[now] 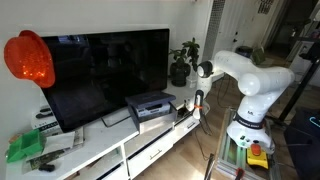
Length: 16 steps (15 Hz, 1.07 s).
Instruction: Move the spectacle case to the top of the television stand then put the white glasses on the stand
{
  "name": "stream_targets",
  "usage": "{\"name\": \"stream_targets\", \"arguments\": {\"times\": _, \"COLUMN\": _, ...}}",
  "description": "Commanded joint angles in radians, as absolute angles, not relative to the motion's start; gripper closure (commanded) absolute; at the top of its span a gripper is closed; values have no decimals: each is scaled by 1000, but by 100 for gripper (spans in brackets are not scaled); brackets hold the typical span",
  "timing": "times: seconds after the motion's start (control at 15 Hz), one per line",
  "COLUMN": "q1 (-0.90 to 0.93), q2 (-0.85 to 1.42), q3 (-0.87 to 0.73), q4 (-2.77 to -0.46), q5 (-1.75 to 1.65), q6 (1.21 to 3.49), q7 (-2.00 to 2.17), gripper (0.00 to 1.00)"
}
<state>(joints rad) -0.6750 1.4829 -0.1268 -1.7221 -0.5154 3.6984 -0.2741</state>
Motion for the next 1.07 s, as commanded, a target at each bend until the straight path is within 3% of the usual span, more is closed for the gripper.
{"name": "stream_targets", "arguments": {"times": 0.0, "q1": -687, "q2": 1440, "q3": -128, "q4": -1761, "q5": -549, "q6": 3680, "q7": -217, "gripper": 100}}
{"name": "stream_targets", "arguments": {"times": 1.0, "q1": -746, "q2": 1161, "q3": -114, "q4": -2019, "q5": -515, "q6": 3460, "q7": -191, "gripper": 99}}
